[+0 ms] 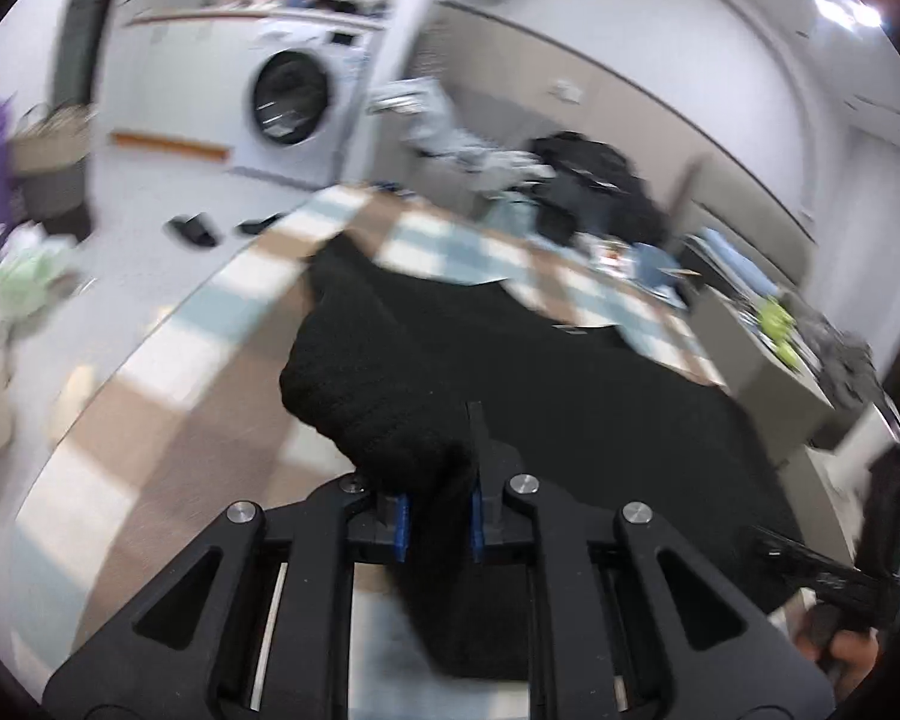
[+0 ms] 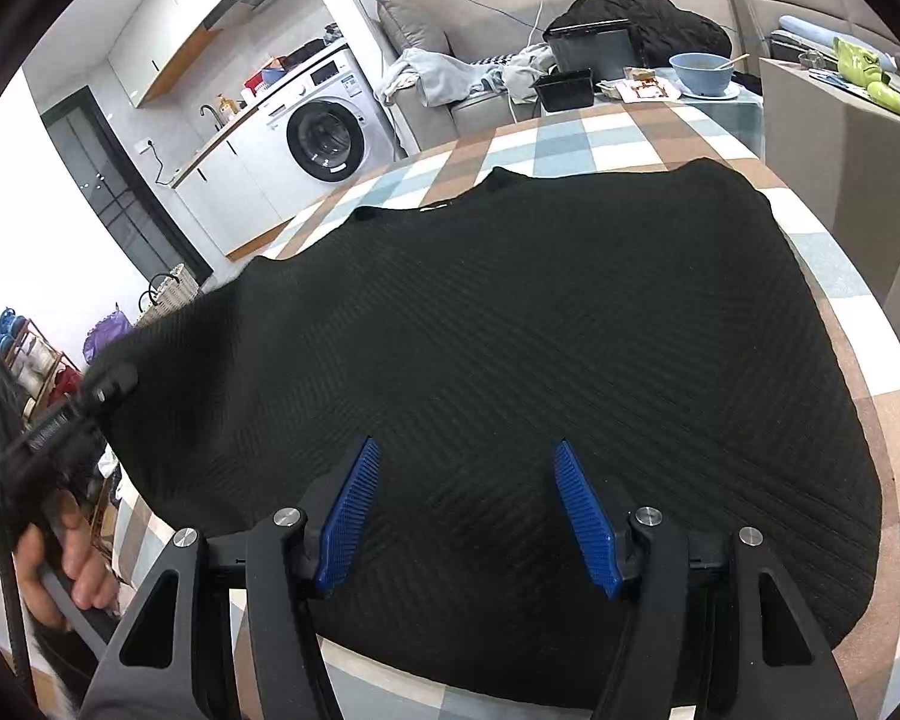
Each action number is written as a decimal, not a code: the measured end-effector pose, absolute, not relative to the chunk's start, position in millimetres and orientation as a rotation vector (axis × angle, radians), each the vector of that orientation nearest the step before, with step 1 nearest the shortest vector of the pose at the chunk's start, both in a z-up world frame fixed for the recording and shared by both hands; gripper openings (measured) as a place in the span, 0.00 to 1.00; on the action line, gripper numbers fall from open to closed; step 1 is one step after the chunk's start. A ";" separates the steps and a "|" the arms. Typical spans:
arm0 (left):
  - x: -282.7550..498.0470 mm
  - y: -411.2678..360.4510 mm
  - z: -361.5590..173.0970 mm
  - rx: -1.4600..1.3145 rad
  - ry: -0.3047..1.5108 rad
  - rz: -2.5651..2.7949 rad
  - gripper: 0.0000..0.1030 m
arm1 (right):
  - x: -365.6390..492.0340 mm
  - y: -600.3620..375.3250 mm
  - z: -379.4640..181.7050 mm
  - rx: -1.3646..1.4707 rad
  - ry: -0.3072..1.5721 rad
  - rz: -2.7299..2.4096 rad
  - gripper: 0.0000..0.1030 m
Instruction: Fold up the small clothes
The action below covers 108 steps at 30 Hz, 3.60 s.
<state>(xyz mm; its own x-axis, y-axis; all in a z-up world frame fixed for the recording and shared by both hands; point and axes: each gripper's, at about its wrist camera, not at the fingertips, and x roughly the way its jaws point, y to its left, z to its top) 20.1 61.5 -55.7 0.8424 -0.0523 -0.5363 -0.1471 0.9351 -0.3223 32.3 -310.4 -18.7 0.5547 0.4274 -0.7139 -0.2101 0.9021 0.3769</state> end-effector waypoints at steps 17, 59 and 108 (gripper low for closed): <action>57.0 -102.1 -94.5 -0.227 0.838 -0.531 0.30 | 48.0 -347.2 -19.8 0.340 0.945 0.340 0.66; 65.7 -39.1 -129.3 0.056 1.022 -0.373 0.74 | 22.7 -288.8 -25.7 0.180 1.097 0.704 0.36; 90.4 2.0 -108.9 -0.126 0.909 -0.237 0.74 | 50.4 -345.3 -37.7 0.395 1.066 0.647 0.08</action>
<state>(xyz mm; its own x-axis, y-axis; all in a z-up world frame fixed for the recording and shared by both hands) 90.4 2.0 -108.9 0.5906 -0.2556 -0.7654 0.1497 0.9667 -0.2074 50.4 -345.3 -37.7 0.3278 0.6597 -0.6762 -0.2951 0.7515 0.5901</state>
